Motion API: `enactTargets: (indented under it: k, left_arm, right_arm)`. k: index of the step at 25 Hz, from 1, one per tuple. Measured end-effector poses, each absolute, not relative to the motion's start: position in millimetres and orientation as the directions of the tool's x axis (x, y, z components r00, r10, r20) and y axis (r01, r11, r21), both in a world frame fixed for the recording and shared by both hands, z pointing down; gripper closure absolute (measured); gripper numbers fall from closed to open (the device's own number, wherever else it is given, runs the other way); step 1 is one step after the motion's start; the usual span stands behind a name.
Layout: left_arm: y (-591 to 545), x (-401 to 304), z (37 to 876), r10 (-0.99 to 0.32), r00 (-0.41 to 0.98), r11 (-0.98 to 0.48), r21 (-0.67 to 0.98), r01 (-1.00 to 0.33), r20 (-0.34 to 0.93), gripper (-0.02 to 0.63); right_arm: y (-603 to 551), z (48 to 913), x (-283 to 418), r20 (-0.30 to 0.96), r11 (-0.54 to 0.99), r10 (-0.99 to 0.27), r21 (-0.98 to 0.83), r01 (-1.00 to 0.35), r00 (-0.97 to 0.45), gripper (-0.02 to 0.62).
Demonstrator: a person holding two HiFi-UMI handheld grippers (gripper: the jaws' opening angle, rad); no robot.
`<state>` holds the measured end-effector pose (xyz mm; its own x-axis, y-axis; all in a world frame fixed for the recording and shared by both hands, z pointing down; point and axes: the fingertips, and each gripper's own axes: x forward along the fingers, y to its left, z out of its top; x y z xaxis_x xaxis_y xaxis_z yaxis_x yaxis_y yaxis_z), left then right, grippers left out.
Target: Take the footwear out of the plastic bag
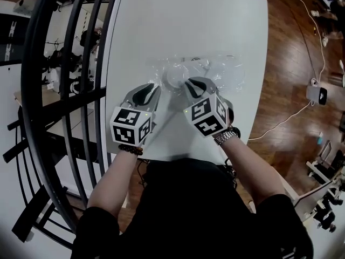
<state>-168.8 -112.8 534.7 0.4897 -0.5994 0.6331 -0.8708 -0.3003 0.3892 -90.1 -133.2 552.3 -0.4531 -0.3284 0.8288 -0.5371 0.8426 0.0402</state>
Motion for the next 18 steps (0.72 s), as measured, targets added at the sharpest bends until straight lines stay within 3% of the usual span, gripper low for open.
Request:
enactTargets:
  k: [8,18]
  left_arm:
    - [-127,-165,529,-0.539,0.588,-0.345,0.479,-0.807,0.603,0.528]
    - [-122,-137,543,-0.353,0.745,-0.238,0.716,-0.656,0.566,0.402]
  right_arm:
    - [-134,525,-86,0.783,0.831,-0.384,0.062,-0.553,-0.489,0.581]
    - [-117,514,-67,0.742,0.856,-0.391,0.074,-0.512,-0.545,0.583]
